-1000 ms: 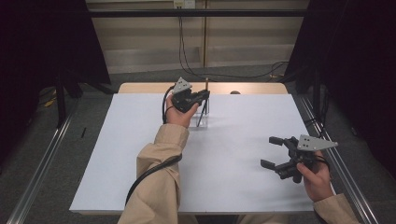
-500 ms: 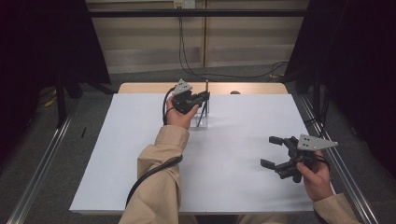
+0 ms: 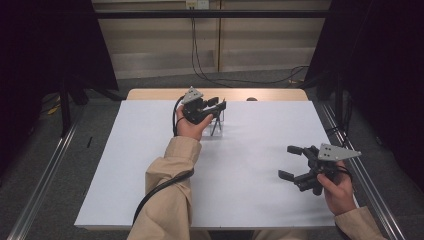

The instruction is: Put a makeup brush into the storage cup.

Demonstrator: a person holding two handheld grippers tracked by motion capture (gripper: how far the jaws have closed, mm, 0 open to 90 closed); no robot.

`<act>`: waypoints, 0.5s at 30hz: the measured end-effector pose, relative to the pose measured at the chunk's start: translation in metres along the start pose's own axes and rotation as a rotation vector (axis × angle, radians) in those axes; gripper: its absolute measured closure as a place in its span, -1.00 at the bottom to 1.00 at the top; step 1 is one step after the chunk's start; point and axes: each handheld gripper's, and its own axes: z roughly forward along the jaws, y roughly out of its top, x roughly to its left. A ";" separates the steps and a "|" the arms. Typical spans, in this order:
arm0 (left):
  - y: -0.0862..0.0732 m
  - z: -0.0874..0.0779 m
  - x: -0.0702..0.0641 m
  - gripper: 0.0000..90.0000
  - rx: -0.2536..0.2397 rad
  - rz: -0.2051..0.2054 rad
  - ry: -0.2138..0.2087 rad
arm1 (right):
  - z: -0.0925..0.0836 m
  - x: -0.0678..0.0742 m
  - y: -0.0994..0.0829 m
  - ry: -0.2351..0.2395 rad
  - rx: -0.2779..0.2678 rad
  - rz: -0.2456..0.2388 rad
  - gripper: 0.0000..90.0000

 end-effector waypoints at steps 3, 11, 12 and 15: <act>0.001 -0.005 0.000 -0.07 -0.008 -0.002 -0.011 | 0.002 0.001 0.000 0.003 0.003 -0.002 -0.93; 0.006 -0.018 -0.003 -0.53 -0.019 -0.005 -0.055 | 0.002 0.001 -0.001 0.001 0.011 -0.003 -0.93; 0.007 -0.019 -0.003 -0.54 -0.017 -0.007 -0.057 | 0.001 0.001 -0.001 0.000 0.013 -0.002 -0.93; 0.007 -0.021 -0.004 -0.58 -0.015 -0.002 -0.053 | 0.000 0.002 -0.001 -0.002 0.011 -0.002 -0.93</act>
